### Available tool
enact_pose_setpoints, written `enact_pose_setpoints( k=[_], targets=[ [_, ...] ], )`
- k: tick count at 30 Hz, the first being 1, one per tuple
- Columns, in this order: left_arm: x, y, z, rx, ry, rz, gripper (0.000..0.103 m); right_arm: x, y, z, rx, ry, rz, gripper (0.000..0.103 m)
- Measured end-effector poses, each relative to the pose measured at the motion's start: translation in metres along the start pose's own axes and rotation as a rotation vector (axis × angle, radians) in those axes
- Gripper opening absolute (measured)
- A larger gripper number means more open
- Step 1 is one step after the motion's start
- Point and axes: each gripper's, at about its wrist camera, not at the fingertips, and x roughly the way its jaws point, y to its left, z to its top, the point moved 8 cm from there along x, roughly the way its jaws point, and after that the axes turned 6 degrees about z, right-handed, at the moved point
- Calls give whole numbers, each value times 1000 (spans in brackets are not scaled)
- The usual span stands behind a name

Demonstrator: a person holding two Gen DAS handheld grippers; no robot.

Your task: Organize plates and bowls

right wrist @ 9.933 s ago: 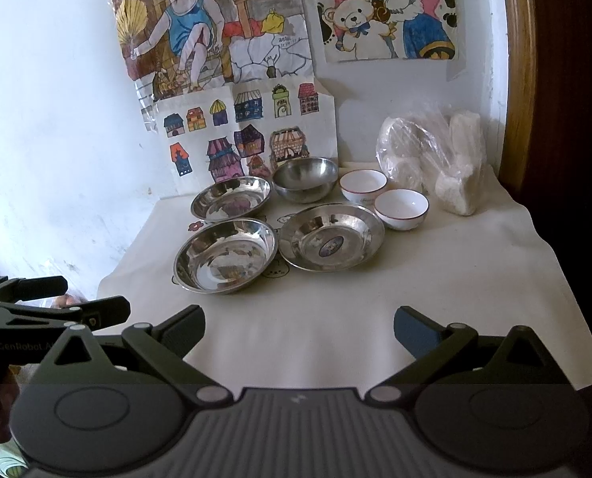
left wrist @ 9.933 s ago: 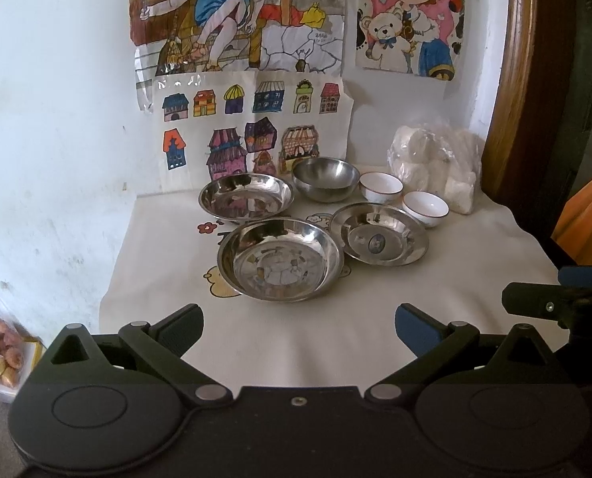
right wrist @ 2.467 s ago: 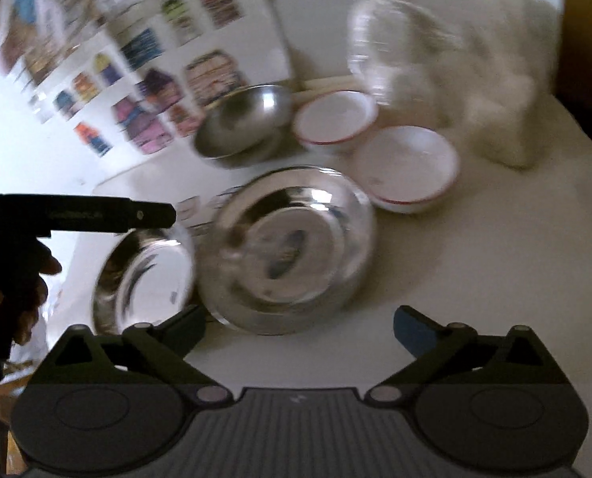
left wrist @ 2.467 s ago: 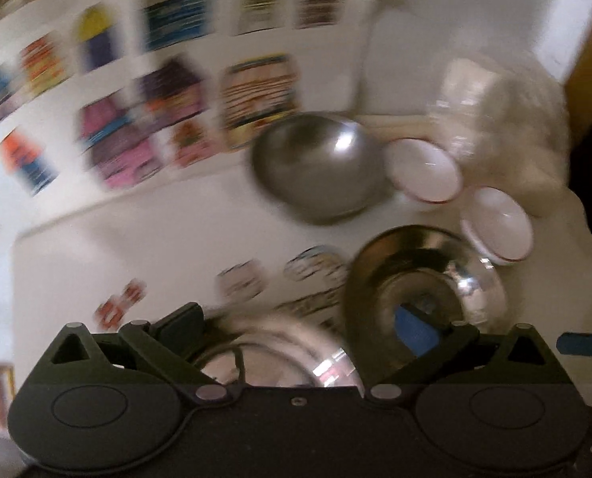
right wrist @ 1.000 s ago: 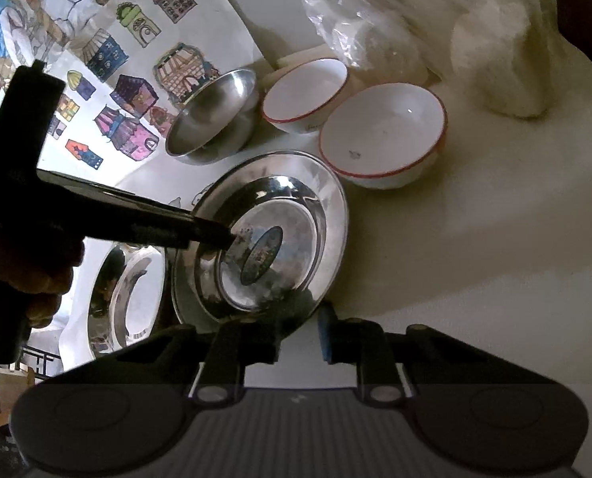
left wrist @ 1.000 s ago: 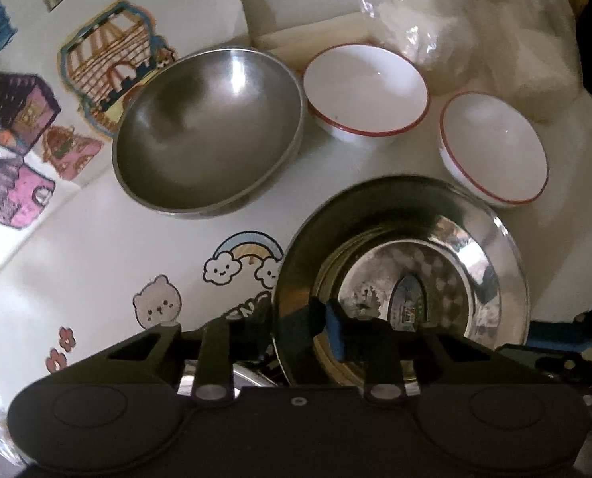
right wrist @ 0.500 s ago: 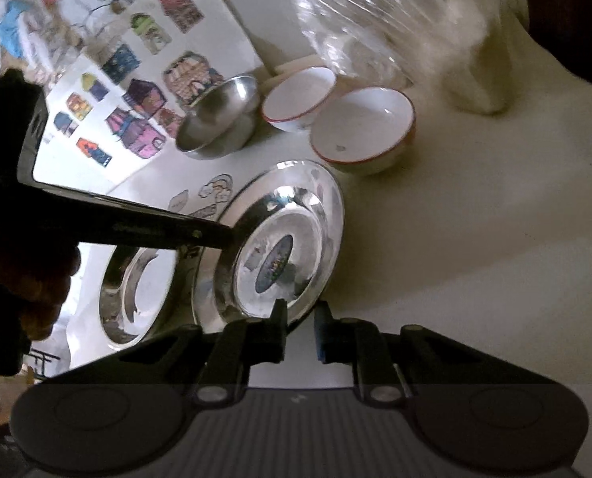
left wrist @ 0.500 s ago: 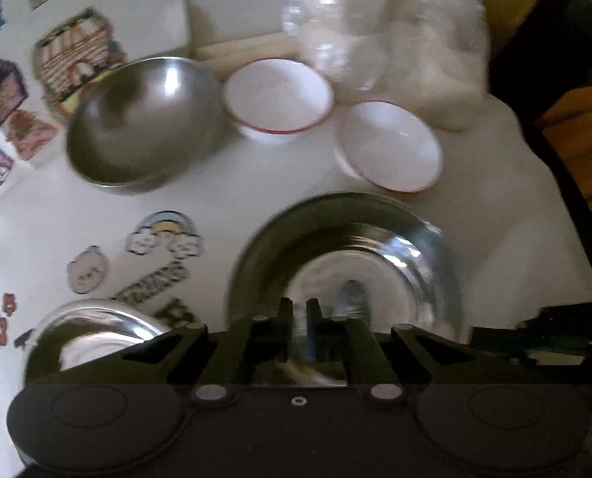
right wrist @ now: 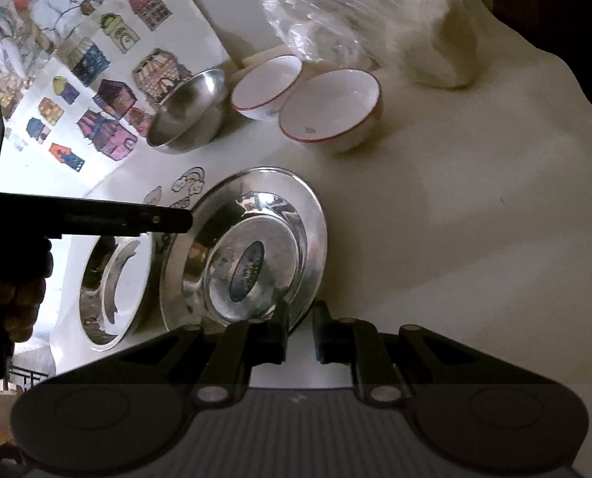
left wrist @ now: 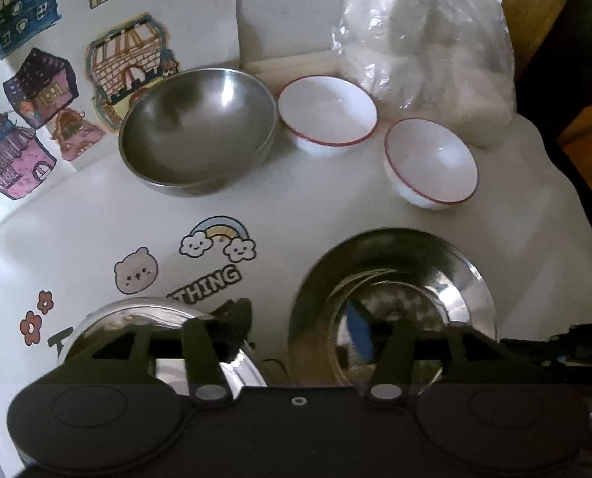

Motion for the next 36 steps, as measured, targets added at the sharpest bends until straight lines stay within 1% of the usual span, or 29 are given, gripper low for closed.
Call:
enact_pose_setpoints(
  k=[3,5,7,8,9,10,12,13,15,20,29,36],
  targets=[
    [5,0,1,21,22,-16,58,0,0,-1,8,-4,-2,14],
    [9,-2,0,33,41,-27,54,0,0,-2,10,-1,-6,14],
    [15,-5,-1,36,61,-53,44,1,0,-4,13,1,-10,14],
    [16,-7,-3,37,68,-64,41,1,1,-5,13,2,-10,14],
    [17,-8,-4,40,77,-72,34,1,2,-5,13,1,-11,14],
    [19,-9,-5,45,85,-71,31,1,1,-5,12,2,-11,14],
    [20,-9,-7,53,86,-62,29,1,2,-5,14,-1,-14,14],
    [20,-8,-7,48,89,-64,25,1,2,-6,17,-3,-15,14],
    [19,-7,-8,36,92,-71,22,0,2,-6,24,-6,-23,14],
    [12,-8,-9,22,79,-93,21,-3,1,-4,28,-13,-47,13],
    [-12,-2,-7,-43,2,-145,21,-13,4,1,4,-38,-79,13],
    [-33,24,-10,-102,-69,-155,21,-11,23,7,-53,-48,-73,13]
  ],
)
